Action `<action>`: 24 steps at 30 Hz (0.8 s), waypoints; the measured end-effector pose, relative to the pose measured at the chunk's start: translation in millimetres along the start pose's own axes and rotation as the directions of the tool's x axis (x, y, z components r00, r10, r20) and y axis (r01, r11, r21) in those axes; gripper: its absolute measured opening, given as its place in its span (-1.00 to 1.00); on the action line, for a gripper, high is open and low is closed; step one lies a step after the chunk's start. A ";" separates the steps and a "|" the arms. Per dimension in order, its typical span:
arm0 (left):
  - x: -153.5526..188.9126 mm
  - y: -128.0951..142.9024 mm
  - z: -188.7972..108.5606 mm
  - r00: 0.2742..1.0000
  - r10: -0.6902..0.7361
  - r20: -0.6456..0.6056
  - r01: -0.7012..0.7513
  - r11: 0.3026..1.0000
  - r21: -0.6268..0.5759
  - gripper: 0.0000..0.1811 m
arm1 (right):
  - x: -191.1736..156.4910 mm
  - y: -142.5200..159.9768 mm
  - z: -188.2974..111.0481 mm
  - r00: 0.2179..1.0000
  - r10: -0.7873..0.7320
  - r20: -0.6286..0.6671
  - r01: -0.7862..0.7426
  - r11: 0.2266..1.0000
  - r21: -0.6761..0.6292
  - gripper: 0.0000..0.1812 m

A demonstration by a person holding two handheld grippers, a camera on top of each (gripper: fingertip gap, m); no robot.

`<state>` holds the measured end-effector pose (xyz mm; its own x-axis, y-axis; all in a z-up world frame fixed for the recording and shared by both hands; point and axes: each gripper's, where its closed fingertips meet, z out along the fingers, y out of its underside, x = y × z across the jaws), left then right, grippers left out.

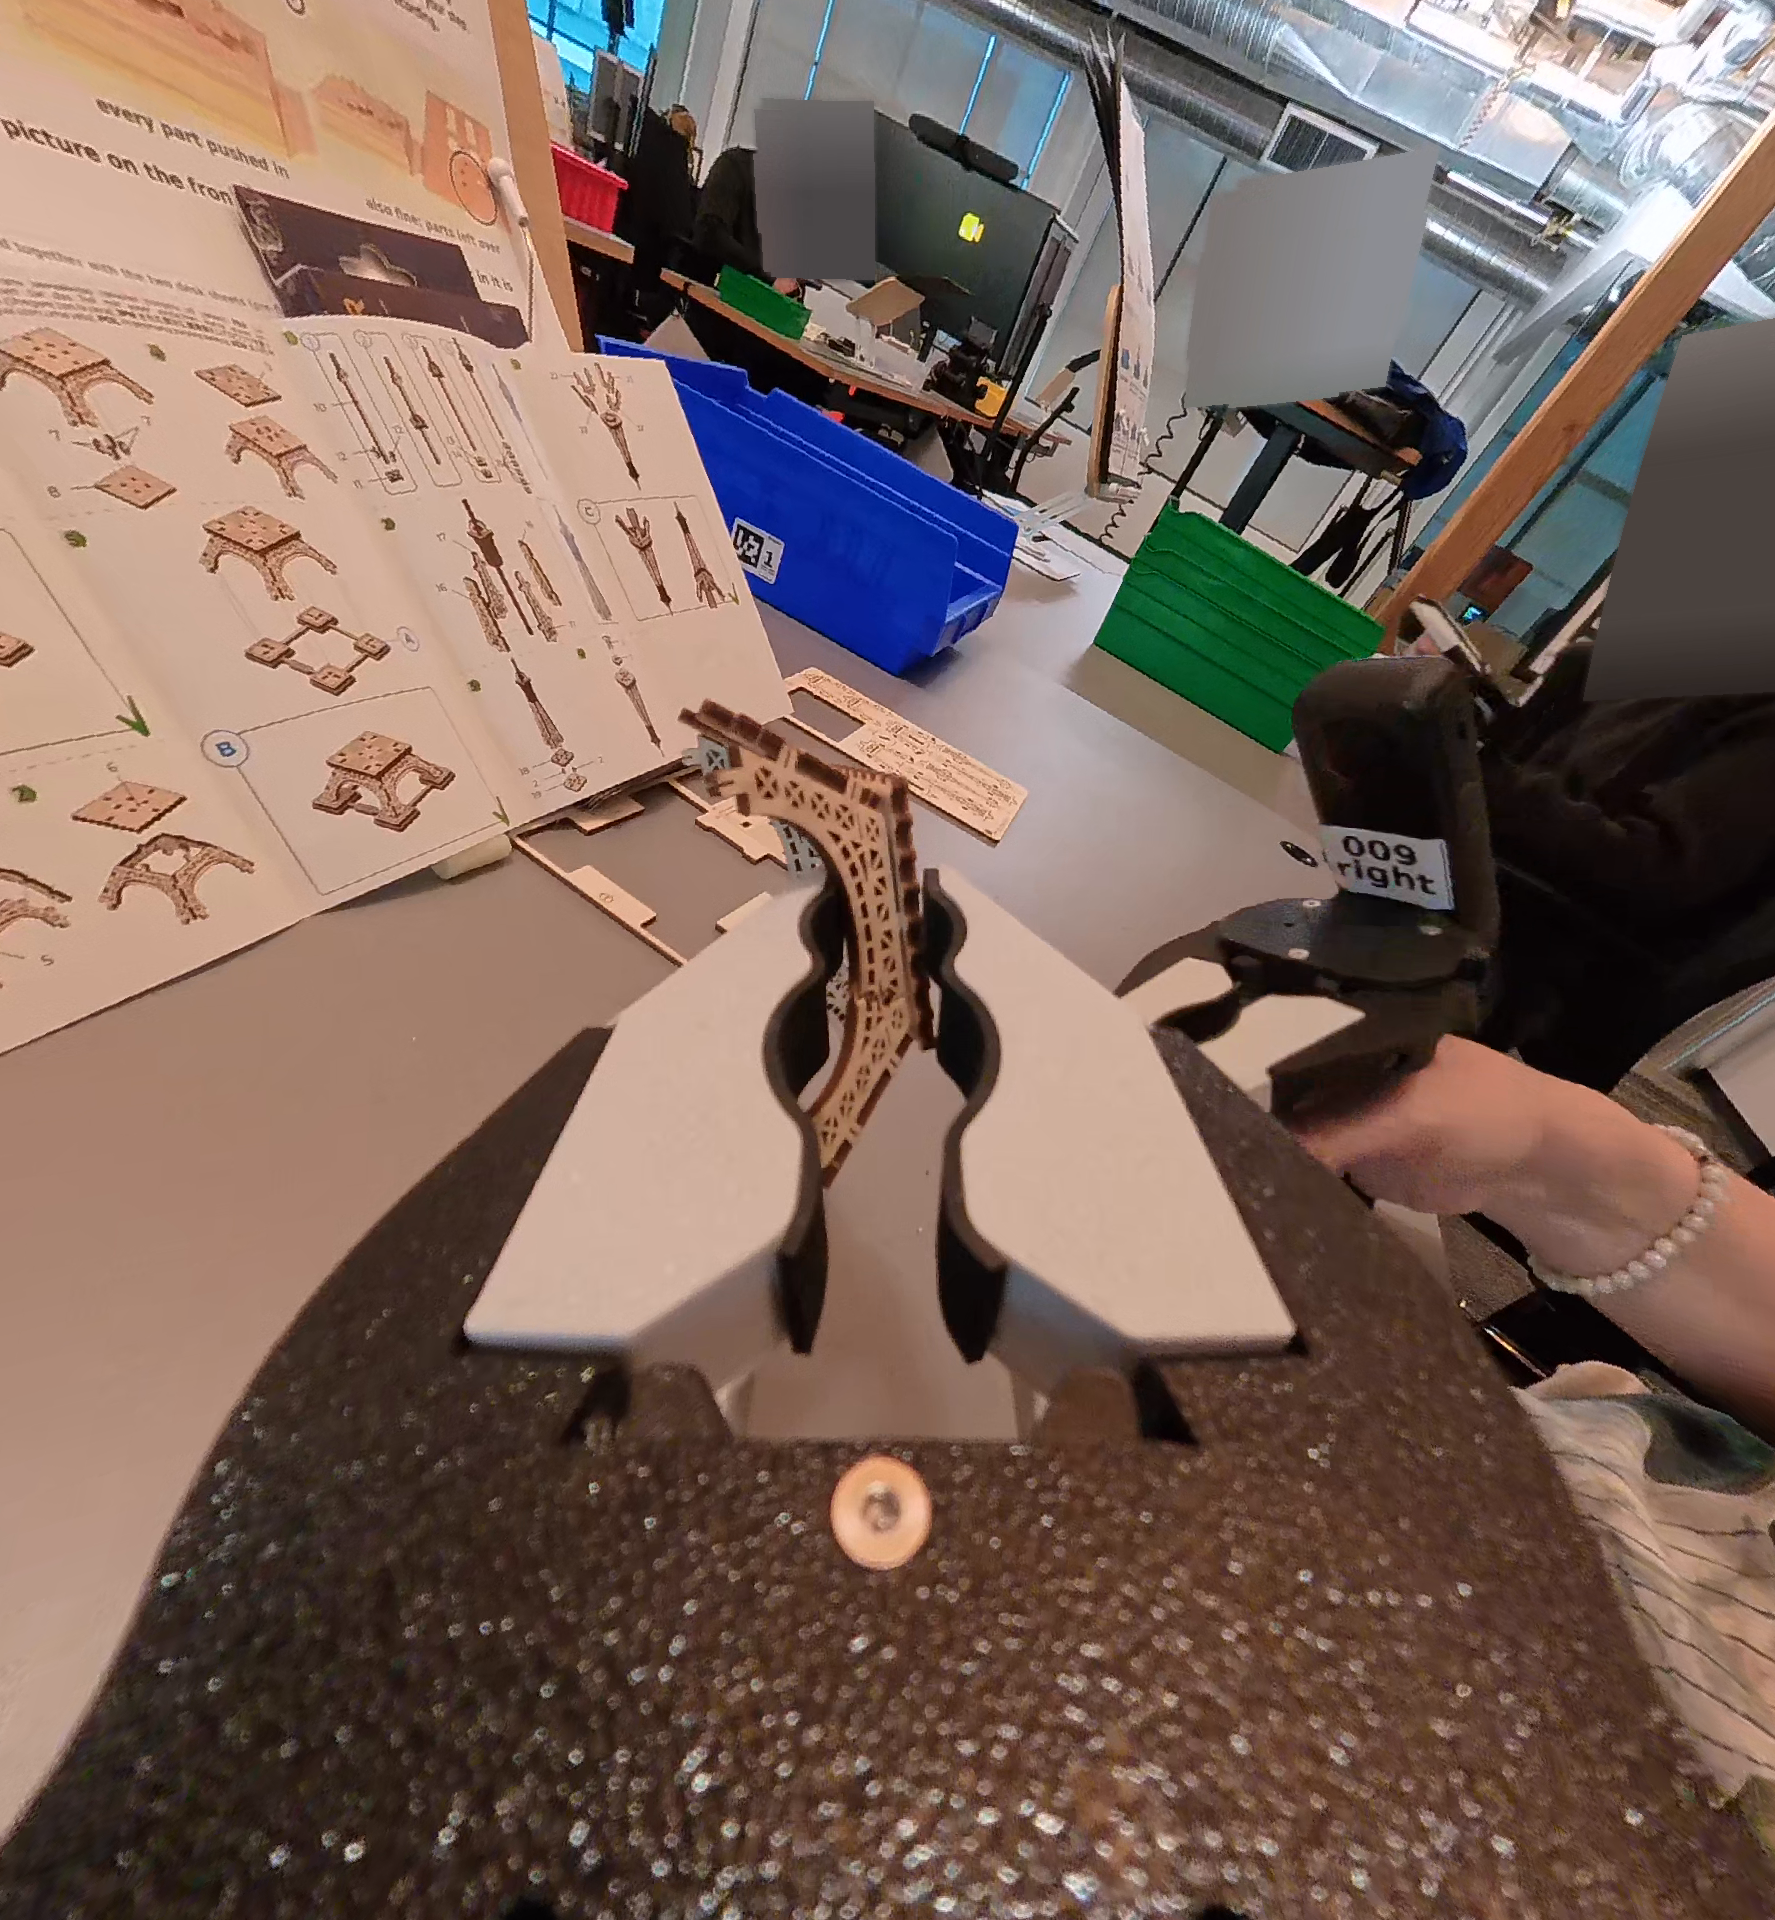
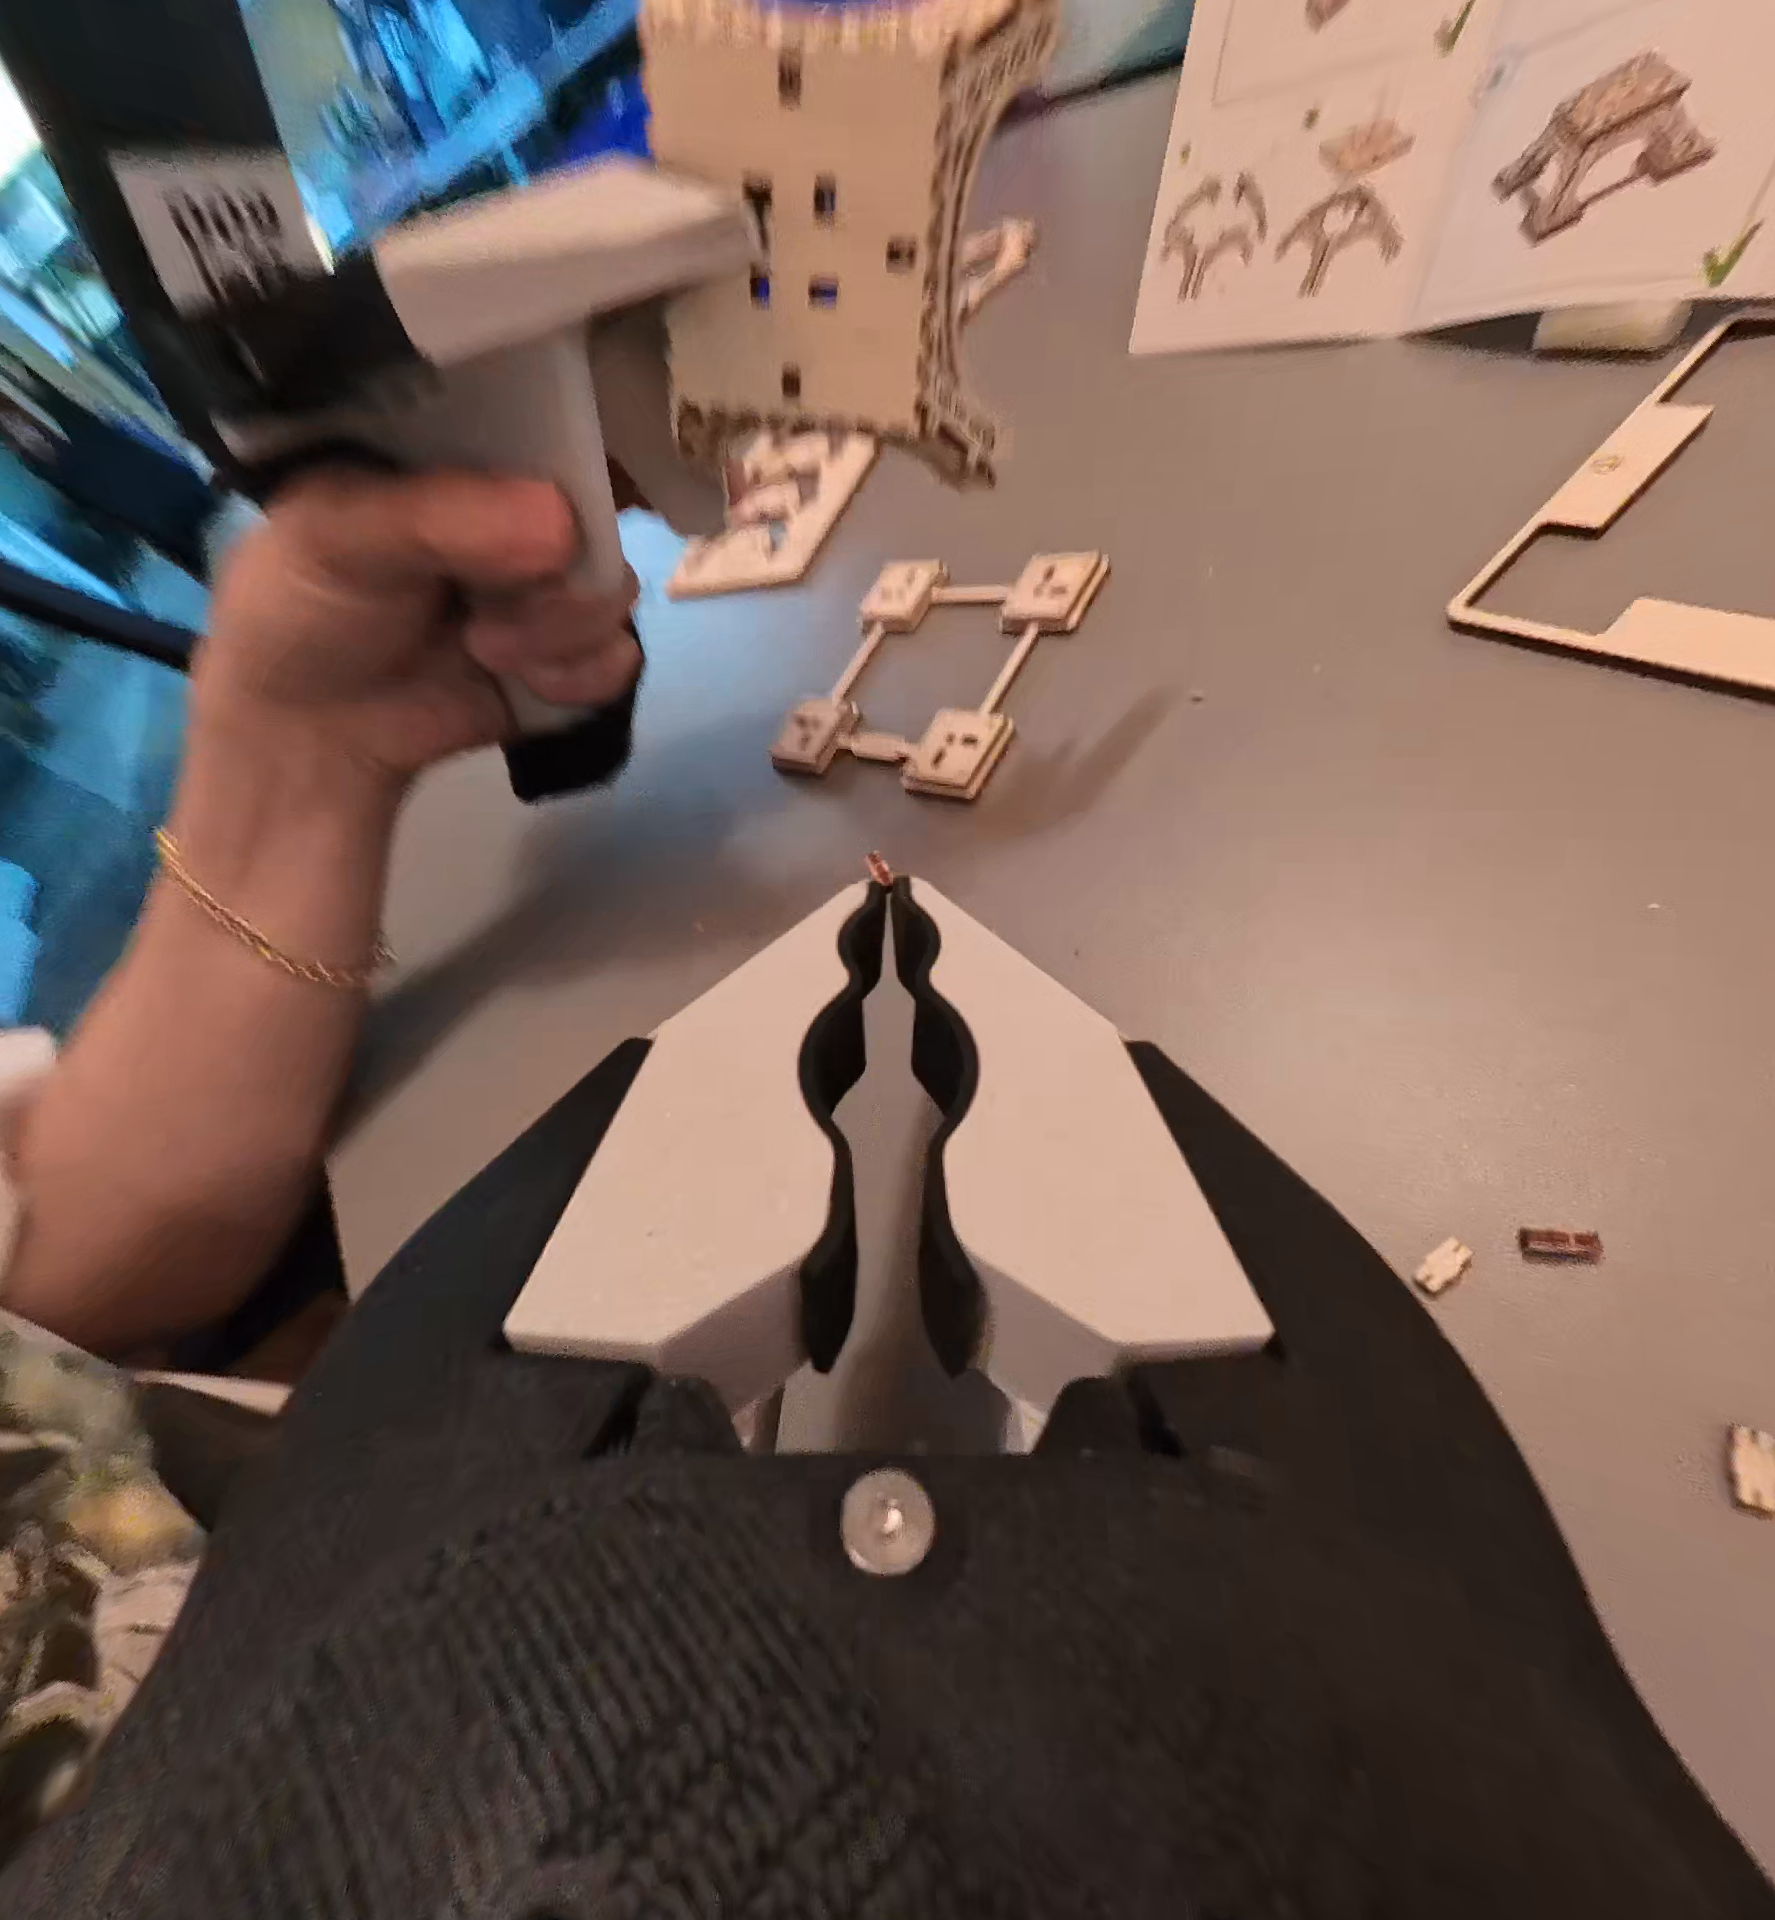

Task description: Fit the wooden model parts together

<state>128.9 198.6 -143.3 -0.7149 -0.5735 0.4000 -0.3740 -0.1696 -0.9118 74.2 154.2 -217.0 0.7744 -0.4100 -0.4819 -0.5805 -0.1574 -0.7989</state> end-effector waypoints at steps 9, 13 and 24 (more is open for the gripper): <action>14.1 1.4 10.9 0.999 0.045 -0.026 -0.045 0.999 -0.009 -0.87 | -11.0 -65.7 -30.3 0.999 -0.031 -0.039 0.040 0.964 0.262 -1.00; 20.0 0.2 15.6 0.998 0.057 -0.025 -0.057 0.998 -0.003 -0.88 | -18.6 -86.2 -39.8 0.990 -0.092 -0.107 0.119 0.954 0.275 -1.00; -25.9 -5.6 -17.2 0.986 0.077 0.145 -0.077 0.997 -0.002 -0.87 | 19.8 -7.7 -19.3 0.971 -0.122 -0.204 0.125 0.992 0.004 -1.00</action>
<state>139.3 228.2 -147.0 -0.6481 -0.6952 0.3110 -0.3190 -0.1230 -0.9397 89.2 129.9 -213.5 0.7715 -0.5625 -0.2972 -0.4779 -0.2042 -0.8543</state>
